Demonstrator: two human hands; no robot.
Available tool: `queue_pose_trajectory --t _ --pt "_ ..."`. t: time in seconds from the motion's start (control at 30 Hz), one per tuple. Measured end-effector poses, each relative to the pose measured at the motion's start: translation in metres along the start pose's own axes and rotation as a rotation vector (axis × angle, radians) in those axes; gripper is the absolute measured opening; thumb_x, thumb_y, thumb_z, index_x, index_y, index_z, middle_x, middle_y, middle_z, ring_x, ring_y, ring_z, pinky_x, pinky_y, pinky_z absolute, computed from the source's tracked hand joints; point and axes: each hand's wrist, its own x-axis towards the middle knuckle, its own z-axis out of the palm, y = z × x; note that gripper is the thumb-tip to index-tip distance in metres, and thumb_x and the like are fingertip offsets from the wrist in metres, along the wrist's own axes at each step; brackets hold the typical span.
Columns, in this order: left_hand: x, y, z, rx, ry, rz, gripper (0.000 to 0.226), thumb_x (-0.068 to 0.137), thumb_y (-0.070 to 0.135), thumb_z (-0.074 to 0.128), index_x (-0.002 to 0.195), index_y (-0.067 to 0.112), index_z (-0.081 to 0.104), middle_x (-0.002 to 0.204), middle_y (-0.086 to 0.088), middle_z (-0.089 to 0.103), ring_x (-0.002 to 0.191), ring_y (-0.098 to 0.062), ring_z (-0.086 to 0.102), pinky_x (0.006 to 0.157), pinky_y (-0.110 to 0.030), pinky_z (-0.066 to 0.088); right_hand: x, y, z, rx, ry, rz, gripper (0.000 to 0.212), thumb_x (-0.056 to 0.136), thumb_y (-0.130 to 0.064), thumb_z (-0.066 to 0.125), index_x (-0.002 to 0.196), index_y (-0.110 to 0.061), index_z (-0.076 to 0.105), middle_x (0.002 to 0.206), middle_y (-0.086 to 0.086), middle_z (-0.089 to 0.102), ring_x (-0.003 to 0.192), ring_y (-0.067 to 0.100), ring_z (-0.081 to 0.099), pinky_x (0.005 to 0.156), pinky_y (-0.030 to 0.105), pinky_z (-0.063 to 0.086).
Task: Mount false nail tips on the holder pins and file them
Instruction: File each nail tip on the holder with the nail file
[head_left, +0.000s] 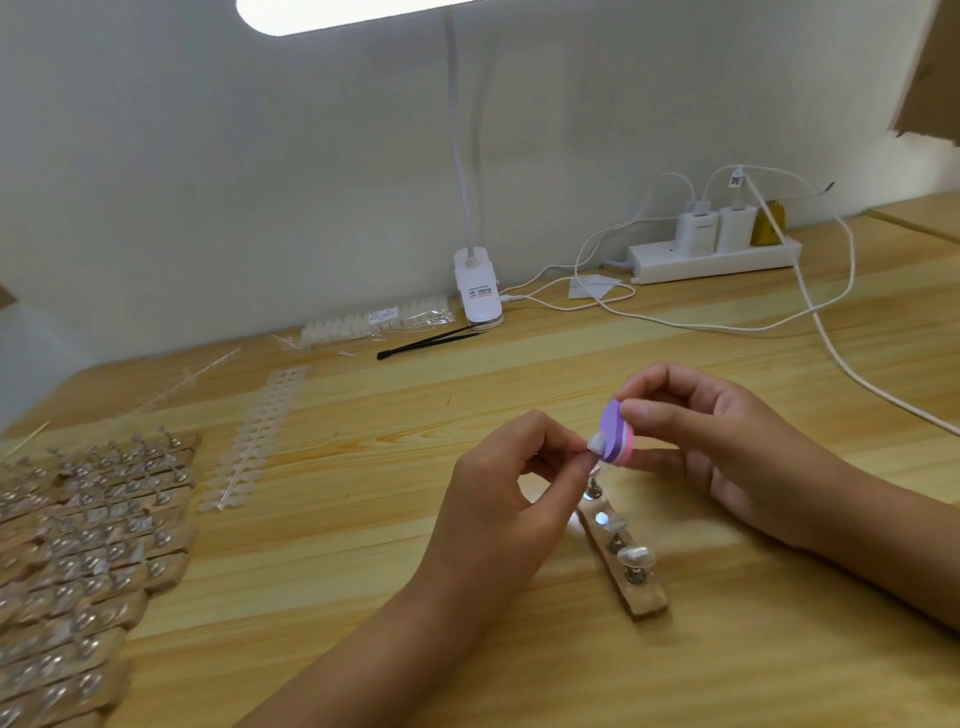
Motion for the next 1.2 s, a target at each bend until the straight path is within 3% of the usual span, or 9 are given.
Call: queue_pose_trajectory --t 0.17,0.3,0.63,0.7,0.83,0.93,1.1,1.2 --pt "-0.0002 0.0007 0.0004 0.021 -0.017 0.04 0.005 0.088 0.008 0.066 0.09 0.012 0.068 0.081 0.009 0.067 0.08 -0.007 0.066 0.075 -0.021 0.054 -0.0025 -0.0021 0.0018 -0.026 -0.092 0.052 0.018 0.071 -0.025 0.077 0.087 -0.018 0.074 0.085 0.0 0.068 0.074 0.007 0.067 0.063 0.022 0.056" --pt "-0.0008 -0.0004 0.0007 0.017 -0.019 0.03 0.007 0.089 0.008 0.067 0.09 0.015 0.067 0.085 0.007 0.069 0.084 -0.009 0.067 0.077 -0.023 0.055 -0.0008 -0.0014 0.0001 -0.039 0.014 0.018 0.014 0.07 -0.024 0.079 0.083 -0.022 0.075 0.084 -0.002 0.068 0.076 0.007 0.067 0.065 0.023 0.056" --pt "-0.0001 -0.0024 0.0001 -0.001 0.008 0.005 0.015 0.089 0.012 0.068 0.084 0.024 0.061 0.082 0.009 0.067 0.08 -0.013 0.066 0.076 -0.03 0.056 -0.0012 -0.002 -0.0005 0.018 -0.029 0.038 0.01 0.074 -0.019 0.08 0.08 -0.017 0.073 0.081 0.003 0.067 0.076 0.011 0.068 0.068 0.023 0.056" --pt "0.0 -0.0028 -0.0005 -0.006 0.005 0.002 0.012 0.09 0.013 0.068 0.085 0.022 0.062 0.082 0.009 0.067 0.081 -0.015 0.066 0.076 -0.033 0.055 -0.0025 -0.0018 0.0011 0.011 -0.064 0.032 0.01 0.073 -0.021 0.079 0.08 -0.017 0.073 0.084 0.005 0.068 0.078 0.011 0.069 0.068 0.023 0.056" --pt "-0.0006 -0.0011 0.0013 0.017 -0.023 0.04 0.005 0.091 0.014 0.067 0.087 0.015 0.064 0.082 0.009 0.066 0.08 -0.011 0.066 0.074 -0.03 0.055 -0.0007 -0.0021 -0.0013 -0.002 0.025 -0.005 0.01 0.07 -0.021 0.082 0.078 -0.02 0.074 0.08 0.0 0.068 0.074 0.007 0.067 0.066 0.02 0.055" --pt "0.0 -0.0029 -0.0001 -0.009 -0.004 -0.012 0.013 0.09 0.01 0.068 0.085 0.02 0.062 0.082 0.008 0.067 0.081 -0.014 0.066 0.076 -0.032 0.055 -0.0025 -0.0026 -0.0009 -0.018 -0.06 0.008 0.013 0.072 -0.022 0.08 0.082 -0.017 0.073 0.084 0.002 0.069 0.076 0.009 0.068 0.067 0.021 0.056" --pt "-0.001 -0.0006 0.0012 0.008 -0.049 0.025 0.006 0.091 0.009 0.067 0.089 0.014 0.064 0.082 0.008 0.066 0.08 -0.012 0.066 0.076 -0.028 0.055 -0.0016 -0.0021 -0.0025 -0.037 -0.016 -0.013 0.011 0.073 -0.021 0.082 0.08 -0.018 0.074 0.081 0.0 0.068 0.075 0.008 0.067 0.066 0.02 0.055" --pt "-0.0004 -0.0009 0.0002 -0.021 -0.023 -0.021 0.013 0.09 0.007 0.067 0.086 0.018 0.062 0.082 0.008 0.067 0.081 -0.012 0.066 0.077 -0.028 0.055 -0.0027 -0.0024 -0.0033 -0.038 -0.093 0.003 0.013 0.072 -0.024 0.077 0.083 -0.018 0.074 0.085 0.002 0.069 0.077 0.009 0.067 0.068 0.021 0.056"
